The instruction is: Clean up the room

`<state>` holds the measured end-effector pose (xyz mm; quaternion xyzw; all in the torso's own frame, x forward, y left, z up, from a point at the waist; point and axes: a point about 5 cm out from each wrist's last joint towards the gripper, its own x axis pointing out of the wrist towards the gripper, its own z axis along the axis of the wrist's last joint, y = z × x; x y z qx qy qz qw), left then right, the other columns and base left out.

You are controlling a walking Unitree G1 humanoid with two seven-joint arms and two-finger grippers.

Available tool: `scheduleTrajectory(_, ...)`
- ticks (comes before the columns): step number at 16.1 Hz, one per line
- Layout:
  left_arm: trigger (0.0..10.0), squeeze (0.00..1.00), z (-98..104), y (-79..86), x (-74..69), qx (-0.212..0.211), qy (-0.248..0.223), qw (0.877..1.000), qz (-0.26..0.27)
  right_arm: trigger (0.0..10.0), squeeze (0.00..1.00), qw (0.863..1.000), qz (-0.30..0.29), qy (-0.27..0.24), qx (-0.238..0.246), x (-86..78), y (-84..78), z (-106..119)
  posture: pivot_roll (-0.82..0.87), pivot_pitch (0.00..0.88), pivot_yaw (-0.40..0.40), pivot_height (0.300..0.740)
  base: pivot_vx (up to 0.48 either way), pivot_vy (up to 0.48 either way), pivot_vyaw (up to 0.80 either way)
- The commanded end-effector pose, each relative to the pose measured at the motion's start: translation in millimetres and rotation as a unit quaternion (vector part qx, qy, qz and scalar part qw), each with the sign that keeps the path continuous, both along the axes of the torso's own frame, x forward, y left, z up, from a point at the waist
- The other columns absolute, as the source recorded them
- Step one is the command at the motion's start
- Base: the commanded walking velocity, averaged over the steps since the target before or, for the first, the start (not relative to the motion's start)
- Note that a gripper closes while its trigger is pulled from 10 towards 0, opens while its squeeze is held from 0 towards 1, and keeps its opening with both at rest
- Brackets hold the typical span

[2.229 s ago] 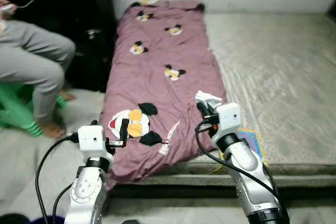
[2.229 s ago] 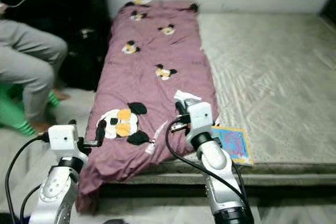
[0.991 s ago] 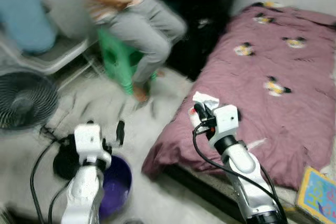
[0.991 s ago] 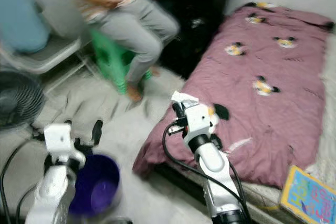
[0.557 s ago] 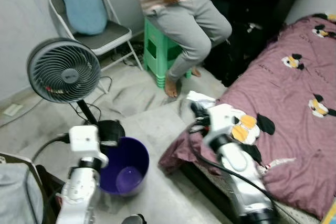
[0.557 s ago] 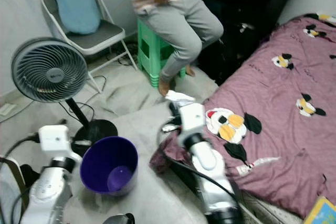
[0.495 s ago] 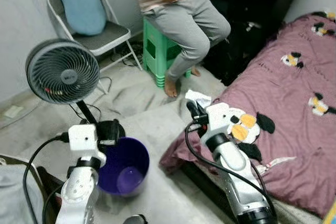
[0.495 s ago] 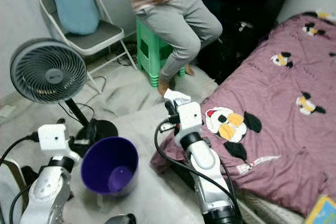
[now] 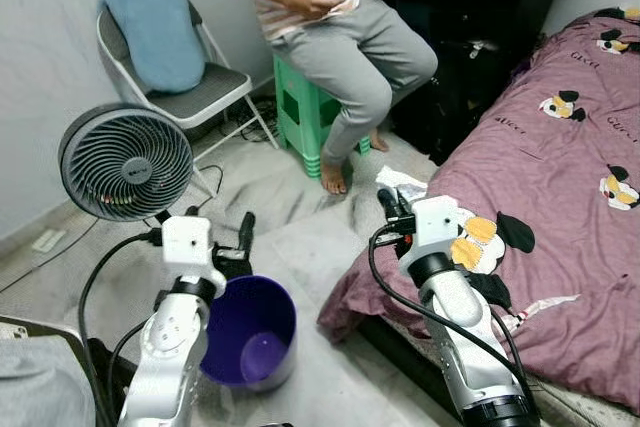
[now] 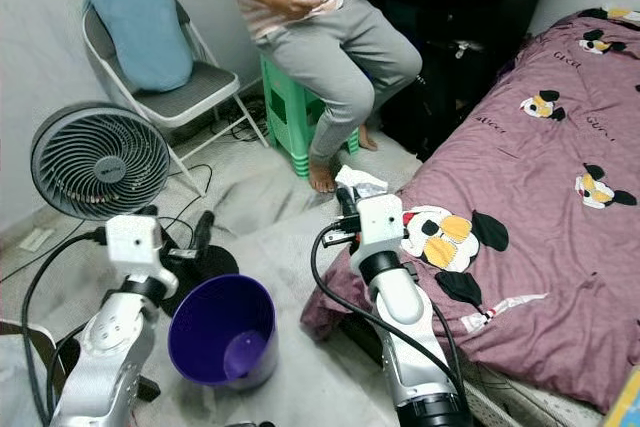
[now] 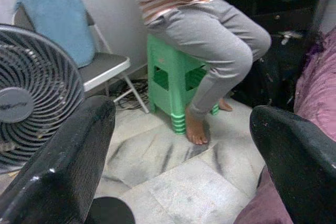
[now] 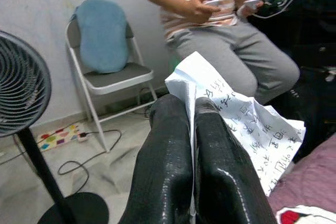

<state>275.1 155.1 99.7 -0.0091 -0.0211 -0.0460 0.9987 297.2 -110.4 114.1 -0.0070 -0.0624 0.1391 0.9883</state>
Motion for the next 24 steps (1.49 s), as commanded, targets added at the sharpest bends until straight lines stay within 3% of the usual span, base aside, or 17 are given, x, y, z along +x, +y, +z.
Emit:
scheduleTrajectory(1, 10.0, 0.00, -3.5, 4.5, 0.0, 0.008, 0.008, 1.000, 0.004, 10.0, 0.00, 1.000, 0.010, -0.002, 0.000, 1.5, 6.4, 0.8, 0.03, 0.059, 0.105, 0.740, 0.000, 0.000, 0.00)
scheduleTrajectory(3, 10.0, 0.00, -5.4, 11.2, -5.7, 0.005, 0.008, 0.999, 0.032, 10.0, 0.00, 0.999, 0.039, 0.004, -0.006, 3.5, 14.5, 0.5, 0.06, 0.068, 0.057, 0.740, 0.000, 0.000, 0.00)
scheduleTrajectory(7, 10.0, 0.00, -13.2, 24.6, -32.1, 0.004, 0.014, 0.996, 0.089, 10.0, 0.00, 0.995, 0.094, 0.015, -0.014, 11.2, 33.1, -1.4, 0.15, 0.082, -0.035, 0.740, 0.000, 0.000, 0.00)
scheduleTrajectory(12, 10.0, 0.00, -5.3, 43.2, -36.8, 0.017, -0.002, 0.990, 0.139, 10.0, 0.00, 0.989, 0.144, 0.003, -0.012, 21.3, 59.5, 9.0, 0.20, 0.091, -0.084, 0.740, 0.000, 0.000, 0.00)
scheduleTrajectory(16, 10.0, 0.00, -3.7, 44.7, -37.7, 0.018, -0.008, 0.988, 0.152, 10.0, 0.00, 0.990, 0.141, -0.008, -0.015, 25.1, 55.0, 13.8, 0.19, 0.073, -0.091, 0.740, 0.000, 0.000, 0.00)
scheduleTrajectory(19, 10.0, 0.00, -10.8, 44.9, -42.4, 0.014, 0.002, 0.987, 0.160, 10.0, 0.00, 0.991, 0.134, -0.001, -0.021, 20.9, 48.5, 3.6, 0.17, 0.062, -0.086, 0.740, 0.000, 0.000, 0.69)
scheduleTrajectory(24, 10.0, 0.00, -20.4, 28.7, -39.6, 0.010, 0.023, 0.993, 0.115, 10.0, 0.00, 0.992, 0.127, 0.003, -0.018, 11.3, 49.6, -2.5, 0.12, 0.066, -0.037, 0.740, 0.000, 0.000, 0.58)
